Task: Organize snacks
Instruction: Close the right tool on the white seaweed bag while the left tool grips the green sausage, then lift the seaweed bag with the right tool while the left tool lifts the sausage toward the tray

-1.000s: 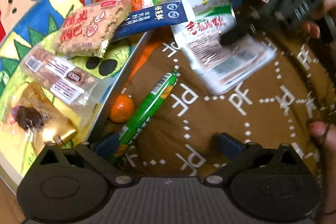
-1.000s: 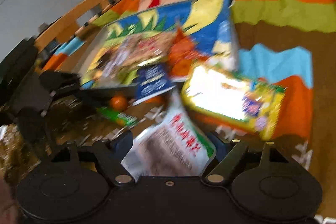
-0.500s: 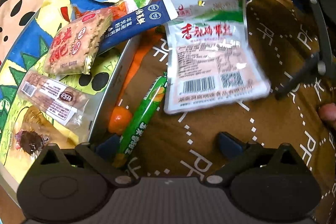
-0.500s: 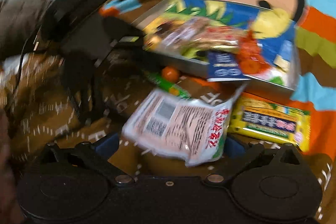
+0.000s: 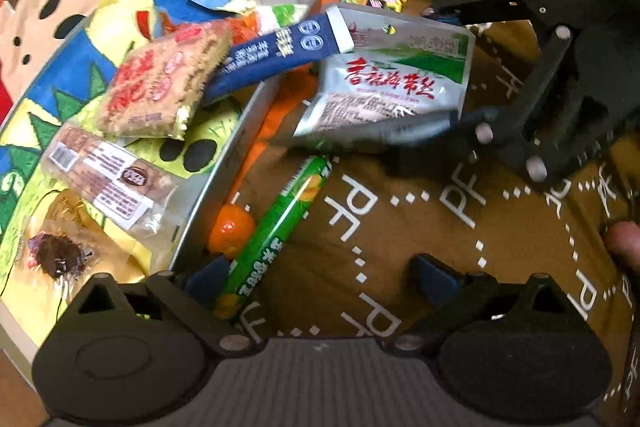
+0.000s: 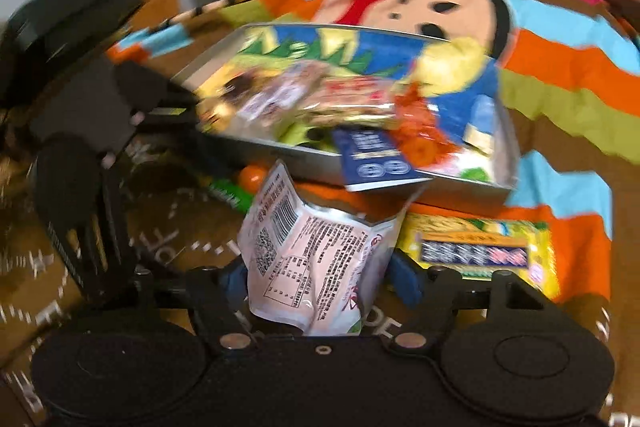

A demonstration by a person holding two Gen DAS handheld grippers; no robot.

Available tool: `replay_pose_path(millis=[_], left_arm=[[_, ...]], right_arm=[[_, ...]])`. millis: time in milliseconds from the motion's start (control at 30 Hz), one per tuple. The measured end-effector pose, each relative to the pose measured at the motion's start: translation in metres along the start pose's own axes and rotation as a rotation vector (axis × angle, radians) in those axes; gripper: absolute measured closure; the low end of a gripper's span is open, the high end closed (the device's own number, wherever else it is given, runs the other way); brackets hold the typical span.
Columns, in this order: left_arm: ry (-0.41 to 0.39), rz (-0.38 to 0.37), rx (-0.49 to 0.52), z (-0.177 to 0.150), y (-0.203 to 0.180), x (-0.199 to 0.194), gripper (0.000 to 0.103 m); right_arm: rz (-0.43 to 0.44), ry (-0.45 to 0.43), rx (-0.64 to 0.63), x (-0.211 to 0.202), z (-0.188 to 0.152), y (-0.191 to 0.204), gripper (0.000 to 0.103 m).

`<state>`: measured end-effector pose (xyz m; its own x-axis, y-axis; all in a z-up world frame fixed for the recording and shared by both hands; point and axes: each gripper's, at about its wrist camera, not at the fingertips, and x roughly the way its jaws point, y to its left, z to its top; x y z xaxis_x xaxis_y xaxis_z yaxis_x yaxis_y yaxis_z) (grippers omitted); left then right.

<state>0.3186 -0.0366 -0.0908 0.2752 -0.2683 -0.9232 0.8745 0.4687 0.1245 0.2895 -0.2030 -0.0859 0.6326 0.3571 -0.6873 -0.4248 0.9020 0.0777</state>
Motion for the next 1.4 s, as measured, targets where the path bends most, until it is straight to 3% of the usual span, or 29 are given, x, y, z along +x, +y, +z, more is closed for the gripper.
replay_pose_path(millis=[133, 433, 600, 667, 767, 1000, 1067, 1400], left_arm=[[-0.024, 0.003, 0.046, -0.001, -0.008, -0.009, 0.009], [-0.089, 0.005, 0.078, 0.021, -0.007, -0.002, 0.013], [-0.056, -0.032, 0.082, 0.032, 0.006, 0.005, 0.032], [-0.041, -0.037, 0.073, 0.034, 0.011, 0.010, 0.046], [-0.036, -0.001, 0.076, 0.037, 0.013, 0.012, 0.058], [0.005, 0.103, 0.075, 0.042, -0.004, 0.023, 0.061], [0.010, 0.106, 0.024, 0.042, -0.004, 0.024, 0.067], [-0.018, 0.234, -0.119, 0.033, -0.019, -0.007, 0.070]], right_arm=[[-0.006, 0.024, 0.084, -0.008, 0.005, -0.017, 0.041], [0.018, 0.104, 0.130, -0.018, -0.001, -0.032, 0.041], [0.028, 0.103, 0.132, -0.014, 0.002, -0.033, 0.041], [0.030, 0.105, 0.128, -0.013, 0.002, -0.031, 0.041], [0.034, 0.107, 0.124, -0.012, 0.002, -0.029, 0.041], [0.029, 0.096, 0.111, -0.008, 0.002, -0.023, 0.041], [0.026, 0.087, 0.104, -0.008, 0.002, -0.021, 0.043], [0.006, 0.051, 0.038, -0.015, -0.003, -0.003, 0.047]])
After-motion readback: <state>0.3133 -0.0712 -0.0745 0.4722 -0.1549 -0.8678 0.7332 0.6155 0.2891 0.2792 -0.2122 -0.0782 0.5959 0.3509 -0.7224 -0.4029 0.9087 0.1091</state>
